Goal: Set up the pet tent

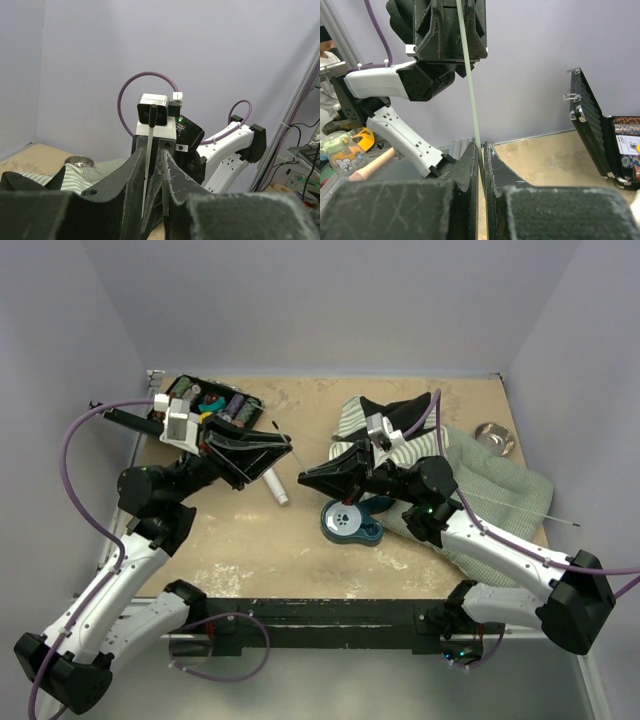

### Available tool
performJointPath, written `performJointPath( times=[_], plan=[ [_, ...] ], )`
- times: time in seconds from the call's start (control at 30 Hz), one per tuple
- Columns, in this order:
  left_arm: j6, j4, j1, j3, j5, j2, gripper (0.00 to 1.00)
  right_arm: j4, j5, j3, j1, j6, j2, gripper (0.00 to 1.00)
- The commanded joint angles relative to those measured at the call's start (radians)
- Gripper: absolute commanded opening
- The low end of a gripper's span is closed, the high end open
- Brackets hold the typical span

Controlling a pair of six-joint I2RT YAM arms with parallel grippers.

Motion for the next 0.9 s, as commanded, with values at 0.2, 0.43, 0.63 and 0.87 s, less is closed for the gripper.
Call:
performJointPath(
  times=[0.2,0.43,0.63,0.87],
  plan=[
    [-0.015,0.076,-0.013,0.051,0.008,0.028,0.29,0.003,0.01,-0.026,0.0,0.072,-0.013,0.0],
    [-0.004,0.088,-0.027,0.063,0.003,0.058,0.19,0.008,0.009,-0.029,0.005,0.071,-0.011,0.0],
    [-0.003,0.056,-0.032,0.076,0.043,0.068,0.0,0.003,0.0,-0.028,0.005,0.065,-0.016,0.0],
    [0.201,-0.312,-0.029,0.204,0.22,0.057,0.0,-0.377,-0.118,0.148,-0.036,-0.176,-0.044,0.7]
  ],
)
